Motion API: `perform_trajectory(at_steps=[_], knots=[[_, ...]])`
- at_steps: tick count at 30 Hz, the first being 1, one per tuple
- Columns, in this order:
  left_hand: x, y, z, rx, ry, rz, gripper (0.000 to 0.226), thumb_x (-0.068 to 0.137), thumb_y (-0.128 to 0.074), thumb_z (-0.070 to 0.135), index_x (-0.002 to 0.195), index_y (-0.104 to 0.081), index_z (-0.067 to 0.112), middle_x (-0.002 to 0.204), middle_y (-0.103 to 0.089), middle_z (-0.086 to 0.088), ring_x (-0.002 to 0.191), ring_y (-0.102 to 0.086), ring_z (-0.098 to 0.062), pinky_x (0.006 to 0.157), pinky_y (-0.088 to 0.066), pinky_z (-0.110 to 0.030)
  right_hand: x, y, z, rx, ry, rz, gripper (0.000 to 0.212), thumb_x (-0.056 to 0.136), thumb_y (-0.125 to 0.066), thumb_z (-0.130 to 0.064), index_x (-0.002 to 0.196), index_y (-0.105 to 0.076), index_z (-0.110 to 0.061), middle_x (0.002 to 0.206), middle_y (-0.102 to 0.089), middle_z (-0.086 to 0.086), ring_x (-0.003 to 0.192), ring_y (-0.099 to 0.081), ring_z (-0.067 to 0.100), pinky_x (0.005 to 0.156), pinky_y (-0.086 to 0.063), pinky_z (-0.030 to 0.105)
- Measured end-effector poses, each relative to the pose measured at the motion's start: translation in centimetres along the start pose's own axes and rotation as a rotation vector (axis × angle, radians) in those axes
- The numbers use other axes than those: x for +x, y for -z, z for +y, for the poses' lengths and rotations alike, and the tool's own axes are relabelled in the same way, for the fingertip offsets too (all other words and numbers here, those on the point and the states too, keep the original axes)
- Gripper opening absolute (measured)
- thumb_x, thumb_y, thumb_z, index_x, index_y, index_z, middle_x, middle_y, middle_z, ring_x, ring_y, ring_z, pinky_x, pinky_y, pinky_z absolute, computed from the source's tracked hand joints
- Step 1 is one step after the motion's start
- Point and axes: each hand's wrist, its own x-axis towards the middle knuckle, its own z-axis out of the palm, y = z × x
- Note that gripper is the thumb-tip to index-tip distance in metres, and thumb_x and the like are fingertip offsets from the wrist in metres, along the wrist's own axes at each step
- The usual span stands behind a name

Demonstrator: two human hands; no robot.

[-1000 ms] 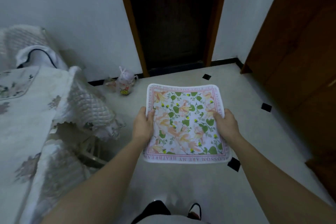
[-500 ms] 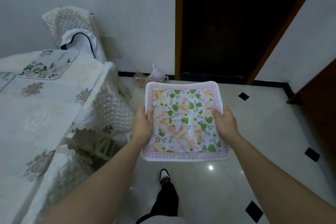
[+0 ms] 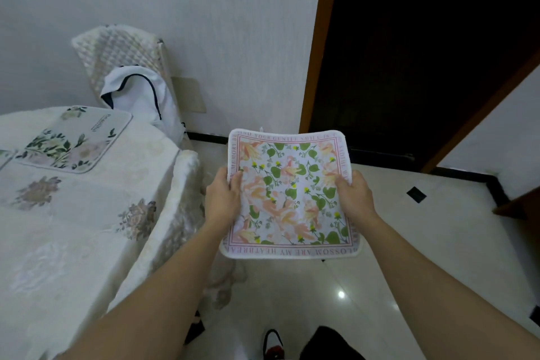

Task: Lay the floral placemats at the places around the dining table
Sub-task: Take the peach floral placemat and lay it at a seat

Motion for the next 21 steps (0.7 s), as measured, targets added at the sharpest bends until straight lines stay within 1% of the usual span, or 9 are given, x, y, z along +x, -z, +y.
perform_trajectory(at_steps=[2,5,7,10,12,14,16,19,21], knots=[[2.2,0.4,-0.1,-0.002,0.010,0.018,0.026,0.103,-0.045,0.034,0.110,-0.058,0.013,0.095,-0.063,0.003,0.078,-0.058,-0.014,0.066,-0.040,-0.027,2.1,-1.5,-1.4,0.003,0.001,-0.021,0.022,0.101,-0.045,-0.035,0.109,-0.055,-0.017,0.097,-0.066,0.004,0.080,-0.065,0.017,0.060,-0.048,0.030],[5.4,1.1,-0.8,-0.016,0.019,0.065,0.027,0.103,-0.045,0.035,0.108,-0.057,0.012,0.095,-0.063,0.003,0.083,-0.060,-0.017,0.069,-0.044,-0.030,5.2,-4.1,-3.8,-0.014,0.016,-0.071,0.022,0.101,-0.045,-0.036,0.113,-0.054,-0.020,0.099,-0.066,0.002,0.082,-0.065,0.017,0.059,-0.047,0.028],[7.8,1.6,-1.3,-0.035,0.051,0.093,0.027,0.102,-0.044,0.037,0.109,-0.057,0.014,0.098,-0.064,0.002,0.086,-0.063,-0.019,0.072,-0.049,-0.034,7.5,-6.0,-5.8,-0.038,0.033,-0.109,0.021,0.101,-0.045,-0.036,0.110,-0.053,-0.020,0.099,-0.064,0.002,0.082,-0.064,0.017,0.058,-0.046,0.028],[11.9,2.4,-1.8,-0.069,0.105,0.143,0.025,0.102,-0.044,0.040,0.109,-0.056,0.020,0.098,-0.066,0.003,0.086,-0.065,-0.020,0.074,-0.053,-0.037,11.5,-8.9,-9.4,-0.063,0.100,-0.153,0.019,0.101,-0.045,-0.035,0.108,-0.053,-0.018,0.097,-0.063,0.001,0.083,-0.063,0.017,0.061,-0.047,0.030],[14.5,3.0,-2.1,-0.093,0.143,0.193,0.024,0.101,-0.044,0.043,0.107,-0.055,0.023,0.097,-0.067,0.005,0.086,-0.066,-0.018,0.076,-0.056,-0.040,14.1,-10.9,-12.0,-0.072,0.142,-0.189,0.019,0.101,-0.046,-0.035,0.109,-0.054,-0.019,0.096,-0.063,-0.001,0.079,-0.061,0.013,0.059,-0.046,0.029],[17.0,4.0,-2.4,-0.113,0.194,0.244,0.022,0.102,-0.045,0.040,0.101,-0.054,0.021,0.091,-0.064,0.006,0.084,-0.065,-0.017,0.071,-0.054,-0.037,16.7,-13.4,-14.5,-0.089,0.173,-0.240,0.019,0.100,-0.046,-0.037,0.108,-0.054,-0.021,0.095,-0.064,-0.001,0.079,-0.064,0.014,0.061,-0.051,0.031],[18.9,5.2,-2.6,-0.124,0.237,0.298,0.022,0.102,-0.045,0.038,0.096,-0.052,0.018,0.086,-0.063,0.006,0.081,-0.065,-0.017,0.064,-0.052,-0.034,18.9,-16.2,-16.9,-0.095,0.187,-0.315,0.020,0.100,-0.047,-0.039,0.106,-0.054,-0.022,0.095,-0.067,0.000,0.081,-0.067,0.019,0.070,-0.058,0.040],[21.2,7.7,-3.8,-0.135,0.342,0.427,0.027,0.102,-0.045,0.039,0.098,-0.053,0.014,0.088,-0.065,0.001,0.081,-0.066,-0.019,0.069,-0.056,-0.040,21.2,-20.8,-21.3,-0.154,0.230,-0.457,0.023,0.099,-0.047,-0.039,0.107,-0.056,-0.019,0.097,-0.068,0.002,0.085,-0.068,0.022,0.074,-0.057,0.040],[22.1,9.9,-5.0,-0.139,0.404,0.520,0.027,0.102,-0.045,0.039,0.099,-0.054,0.014,0.088,-0.065,0.001,0.080,-0.065,-0.019,0.068,-0.055,-0.039,21.9,-24.4,-24.6,-0.174,0.291,-0.555,0.026,0.098,-0.049,-0.038,0.109,-0.058,-0.017,0.098,-0.069,0.004,0.086,-0.069,0.024,0.077,-0.058,0.042]])
